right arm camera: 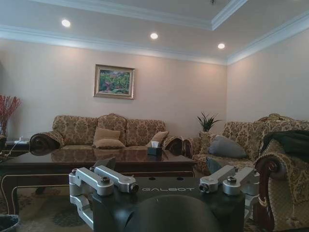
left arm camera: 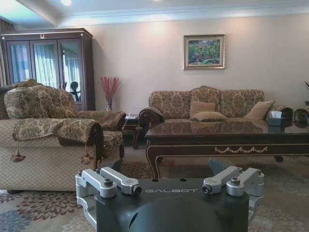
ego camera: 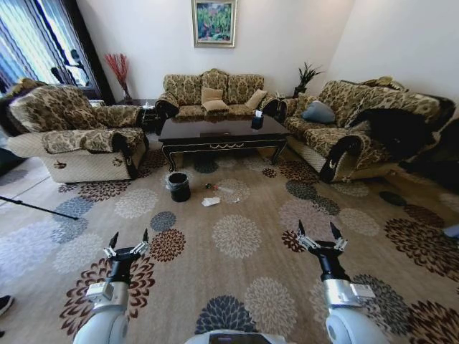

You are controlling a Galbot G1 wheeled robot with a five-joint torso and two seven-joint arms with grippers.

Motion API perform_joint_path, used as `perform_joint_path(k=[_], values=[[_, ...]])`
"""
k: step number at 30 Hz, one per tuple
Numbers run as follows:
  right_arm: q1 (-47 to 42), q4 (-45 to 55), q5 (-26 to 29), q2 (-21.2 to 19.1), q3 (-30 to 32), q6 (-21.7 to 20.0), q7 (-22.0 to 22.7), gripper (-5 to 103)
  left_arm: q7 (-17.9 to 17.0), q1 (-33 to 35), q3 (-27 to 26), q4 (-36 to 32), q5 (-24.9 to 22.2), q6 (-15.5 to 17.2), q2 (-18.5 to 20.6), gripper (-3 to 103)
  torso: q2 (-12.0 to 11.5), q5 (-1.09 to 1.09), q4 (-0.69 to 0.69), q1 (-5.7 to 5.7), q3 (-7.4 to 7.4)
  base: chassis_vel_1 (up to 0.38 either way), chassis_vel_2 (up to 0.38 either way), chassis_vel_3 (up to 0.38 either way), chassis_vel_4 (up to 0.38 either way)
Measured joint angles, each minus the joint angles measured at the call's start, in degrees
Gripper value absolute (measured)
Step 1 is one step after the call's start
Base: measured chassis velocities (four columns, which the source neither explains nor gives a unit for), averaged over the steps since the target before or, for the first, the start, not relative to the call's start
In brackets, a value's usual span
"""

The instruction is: Move to the front of the table and pick up the trash from the floor, then place it into the trash bin.

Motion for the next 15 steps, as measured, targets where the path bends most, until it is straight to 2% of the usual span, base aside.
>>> perform_joint_path(k=[15], values=[[-0.2, 0.1, -1.0, -0.4, 0.2, -0.6, -1.1, 100, 0.2, 0.3, 0.1, -1.5, 0.3, 0.3, 0.0, 100, -3.9, 0.00, 0.00, -1.71, -2.23, 0.000, 0.000, 0.000, 0.000]])
